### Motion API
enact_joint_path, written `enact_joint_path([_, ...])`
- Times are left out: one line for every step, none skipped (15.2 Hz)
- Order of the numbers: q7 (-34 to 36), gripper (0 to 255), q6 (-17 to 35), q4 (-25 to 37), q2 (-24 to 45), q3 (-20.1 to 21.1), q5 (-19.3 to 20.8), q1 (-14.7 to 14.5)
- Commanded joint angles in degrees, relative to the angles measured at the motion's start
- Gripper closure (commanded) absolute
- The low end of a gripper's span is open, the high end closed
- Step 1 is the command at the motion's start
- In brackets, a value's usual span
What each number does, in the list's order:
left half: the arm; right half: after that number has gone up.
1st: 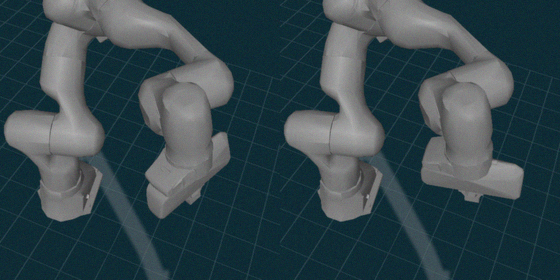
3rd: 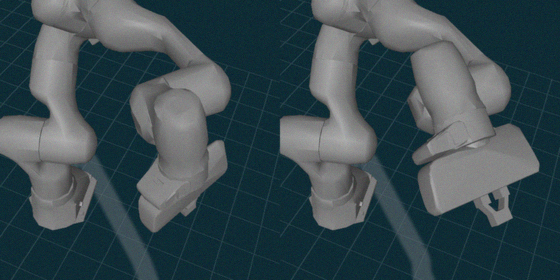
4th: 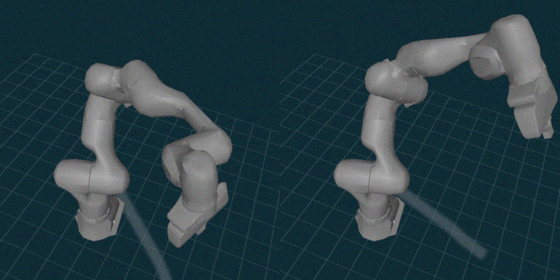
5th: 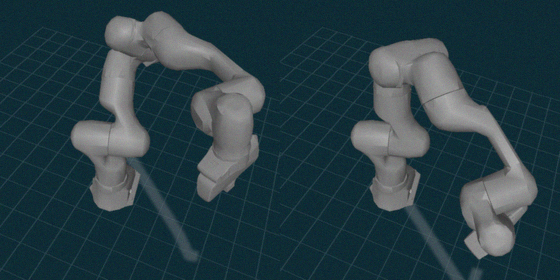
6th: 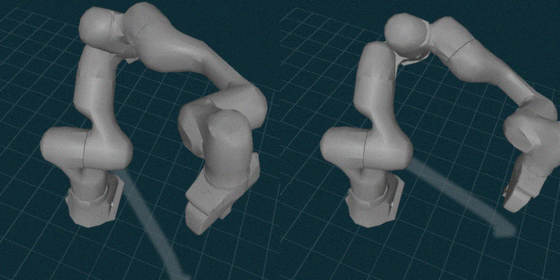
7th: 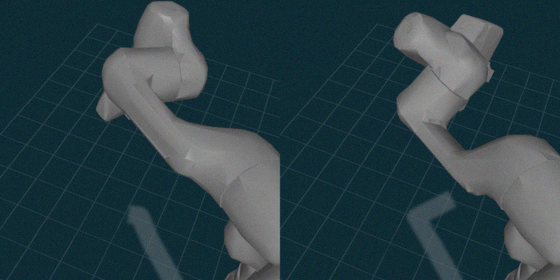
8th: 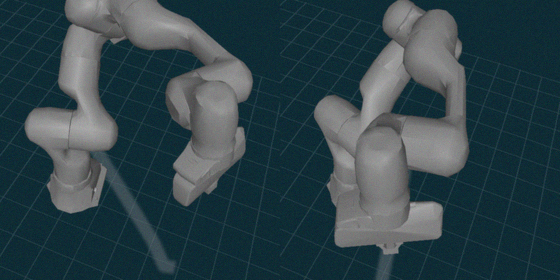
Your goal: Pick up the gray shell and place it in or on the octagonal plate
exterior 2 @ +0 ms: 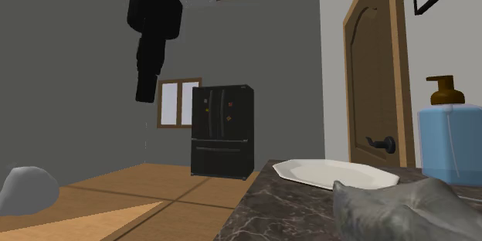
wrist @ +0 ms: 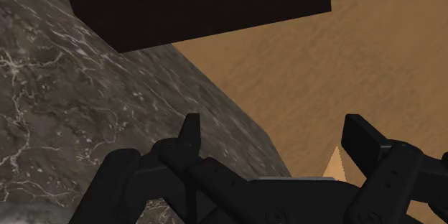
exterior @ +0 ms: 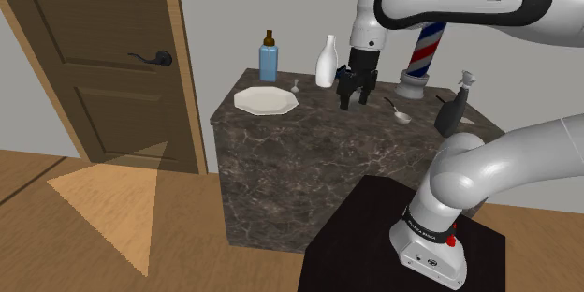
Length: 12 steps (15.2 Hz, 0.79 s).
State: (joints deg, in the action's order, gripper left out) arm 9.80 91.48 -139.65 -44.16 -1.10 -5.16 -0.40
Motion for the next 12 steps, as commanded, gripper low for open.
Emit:
enact_joint_path([0.0, 0, 0.0, 0.0, 0.0, 0.0, 0.0, 0.0])
enact_joint_path([-2.9, 0, 0.7, -1.4, -1.4, -1.3, 1.4, 0.1])
enact_joint_path([-5.8, 0, 1.4, -2.7, -2.7, -2.8, 2.7, 0.1])
enact_joint_path([-8.7, 0, 2.2, -3.9, -3.9, -4.3, 4.2, 0.2])
enact_joint_path([-11.7, 0, 3.1, -5.0, -5.0, -5.8, 5.6, 0.4])
enact_joint_path([-14.6, 0, 4.0, -6.0, -6.0, -7.4, 7.1, 0.5])
enact_joint_path([-17.6, 0, 4.9, -6.8, -6.8, -9.1, 8.6, 0.6])
enact_joint_path([-20.6, 0, 5.9, -7.6, -7.4, -10.9, 10.1, 0.7])
enact_joint_path([-23.6, 0, 7.0, -8.2, -7.9, -12.7, 11.5, 0.8])
enact_joint_path([-26.6, 0, 8.2, -8.7, -8.2, -14.5, 13.0, 0.9])
enact_joint_path([-29.6, 0, 9.4, -9.1, -8.4, -16.4, 14.4, 1.0])
enact_joint_path([-32.6, 0, 10.6, -9.3, -8.4, -18.4, 15.7, 1.0])
